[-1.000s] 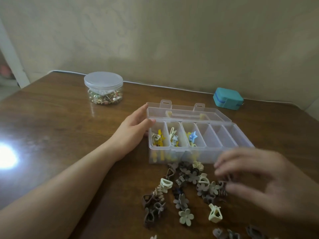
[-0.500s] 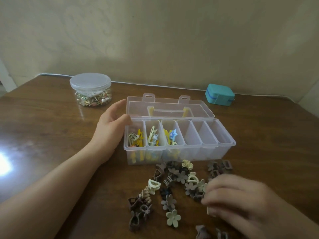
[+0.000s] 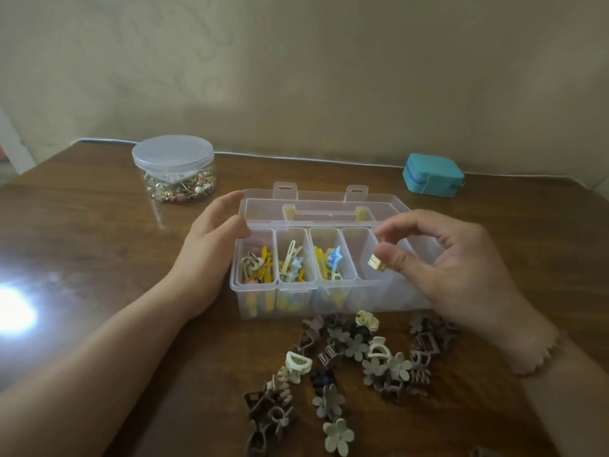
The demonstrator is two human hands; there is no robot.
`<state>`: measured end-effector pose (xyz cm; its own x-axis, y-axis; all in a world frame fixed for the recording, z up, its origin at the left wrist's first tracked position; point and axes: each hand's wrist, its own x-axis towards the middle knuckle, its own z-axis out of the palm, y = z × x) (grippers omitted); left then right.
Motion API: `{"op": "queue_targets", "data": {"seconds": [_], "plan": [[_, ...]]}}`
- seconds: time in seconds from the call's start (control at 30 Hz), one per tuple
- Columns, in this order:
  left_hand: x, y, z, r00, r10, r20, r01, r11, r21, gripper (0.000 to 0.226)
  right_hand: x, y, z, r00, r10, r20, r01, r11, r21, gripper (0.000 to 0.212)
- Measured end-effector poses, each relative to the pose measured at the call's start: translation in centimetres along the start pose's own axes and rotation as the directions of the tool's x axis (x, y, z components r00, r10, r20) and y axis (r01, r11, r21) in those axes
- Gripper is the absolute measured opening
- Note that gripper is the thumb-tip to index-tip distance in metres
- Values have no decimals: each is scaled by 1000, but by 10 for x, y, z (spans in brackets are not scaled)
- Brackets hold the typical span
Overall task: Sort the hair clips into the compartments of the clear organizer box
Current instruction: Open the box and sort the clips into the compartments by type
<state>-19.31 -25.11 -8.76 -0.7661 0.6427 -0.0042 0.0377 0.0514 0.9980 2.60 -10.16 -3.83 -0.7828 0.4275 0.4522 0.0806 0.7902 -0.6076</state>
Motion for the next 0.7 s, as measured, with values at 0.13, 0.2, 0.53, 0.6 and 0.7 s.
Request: {"op": "queue_targets", "data": {"seconds": [0.13, 0.2, 0.53, 0.6, 0.7], "plan": [[2, -1, 3, 999, 34, -15, -35, 999, -21, 63, -2, 0, -4, 990, -128, -62, 116, 980, -162, 19], [1, -1, 4, 999, 36, -12, -37, 999, -15, 58, -11, -5, -12, 971, -237, -31, 229, 957, -176, 17], [5, -4, 4, 998, 56, -9, -56, 998, -31, 59, -38, -6, 9, 896, -194, 398, 396, 755, -523, 26], [5, -5, 3, 998, 57, -3, -57, 998, -25, 62, -37, -6, 10, 893, -200, 404, 406, 747, -527, 24], [5, -5, 2, 999, 43, 7, -43, 999, -19, 75, -38, -8, 10, 895, -151, 420, 382, 744, -548, 23]]}}
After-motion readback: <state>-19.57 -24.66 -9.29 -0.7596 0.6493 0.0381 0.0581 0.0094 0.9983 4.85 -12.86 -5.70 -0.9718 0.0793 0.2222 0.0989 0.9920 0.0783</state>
